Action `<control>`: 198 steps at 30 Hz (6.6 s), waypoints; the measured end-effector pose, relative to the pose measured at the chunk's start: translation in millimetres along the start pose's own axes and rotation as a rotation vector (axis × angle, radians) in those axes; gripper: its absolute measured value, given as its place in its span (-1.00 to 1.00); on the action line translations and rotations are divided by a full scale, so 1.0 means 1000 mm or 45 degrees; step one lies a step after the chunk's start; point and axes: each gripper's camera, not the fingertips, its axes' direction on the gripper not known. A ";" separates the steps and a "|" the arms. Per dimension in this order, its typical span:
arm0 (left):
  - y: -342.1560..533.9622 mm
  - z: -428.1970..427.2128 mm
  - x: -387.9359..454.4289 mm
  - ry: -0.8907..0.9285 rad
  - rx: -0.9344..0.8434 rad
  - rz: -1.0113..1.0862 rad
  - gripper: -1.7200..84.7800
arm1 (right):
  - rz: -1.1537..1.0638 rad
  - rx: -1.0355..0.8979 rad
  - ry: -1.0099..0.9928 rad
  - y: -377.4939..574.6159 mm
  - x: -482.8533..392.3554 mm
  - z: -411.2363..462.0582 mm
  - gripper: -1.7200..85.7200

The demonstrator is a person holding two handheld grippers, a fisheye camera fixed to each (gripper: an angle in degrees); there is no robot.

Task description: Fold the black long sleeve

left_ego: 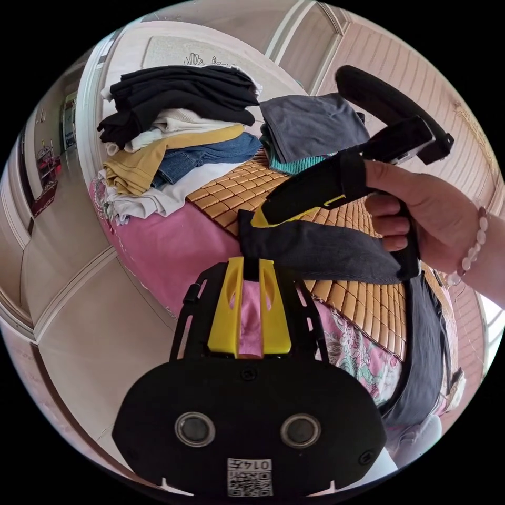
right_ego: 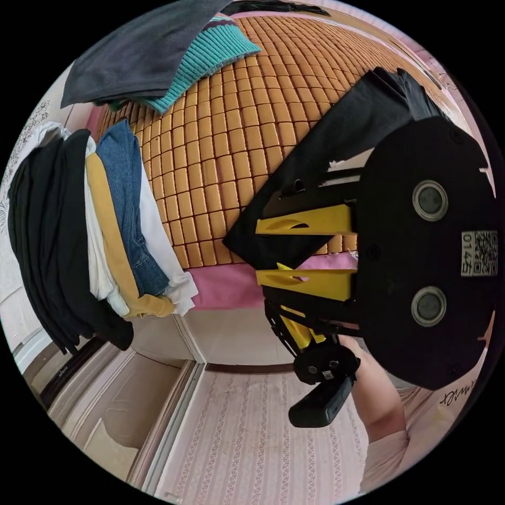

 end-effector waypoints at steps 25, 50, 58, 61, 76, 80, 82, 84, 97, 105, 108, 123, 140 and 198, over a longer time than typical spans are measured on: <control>0.040 -0.141 0.222 1.050 0.300 0.675 -0.98 | 0.513 1.026 -0.087 0.442 0.093 -0.260 -0.96; 0.186 -0.084 0.396 1.185 -0.517 1.419 -0.87 | 1.369 0.777 -0.234 0.750 0.108 -0.173 -0.95; 0.109 -0.023 0.370 0.750 -0.398 1.321 -0.82 | 1.291 0.486 -0.127 0.739 0.141 -0.184 -0.90; 0.069 0.004 0.379 0.614 -0.310 1.290 -0.82 | 1.139 0.608 -0.069 0.701 0.178 -0.206 -0.88; 0.040 0.103 0.451 0.540 -0.503 1.310 -0.84 | 0.766 0.521 0.017 0.407 0.389 -0.223 -0.73; 0.030 0.097 0.444 0.510 -0.430 1.268 -0.97 | 0.790 0.441 0.026 0.386 0.397 -0.215 -0.93; 0.025 0.099 0.435 0.474 -0.405 1.221 -0.98 | 0.795 0.545 0.050 0.387 0.394 -0.223 -0.95; 0.021 0.106 0.426 0.436 -0.409 1.182 -0.98 | 0.813 0.526 0.031 0.383 0.398 -0.217 -0.96; 0.019 0.051 0.423 0.466 -0.265 1.233 -0.86 | 0.598 0.650 0.146 0.559 0.282 -0.260 -0.95; 0.135 0.018 0.497 0.864 -0.563 1.400 -0.90 | 0.719 0.290 -0.171 0.663 0.151 -0.184 -0.98; 0.159 0.019 0.517 0.882 -0.619 1.473 -0.91 | 0.905 0.140 0.042 0.697 0.145 -0.179 -0.98; 0.213 0.017 0.554 0.746 -0.655 1.829 -0.82 | 1.175 0.446 -0.376 0.764 0.158 -0.164 -0.80; 0.171 -0.026 0.518 0.871 -0.652 1.810 -0.98 | 1.323 0.836 -0.785 0.891 0.139 -0.178 -0.95; 0.143 0.057 0.531 0.695 -0.813 1.748 -0.98 | 1.600 0.693 -0.785 0.954 0.175 -0.134 -0.96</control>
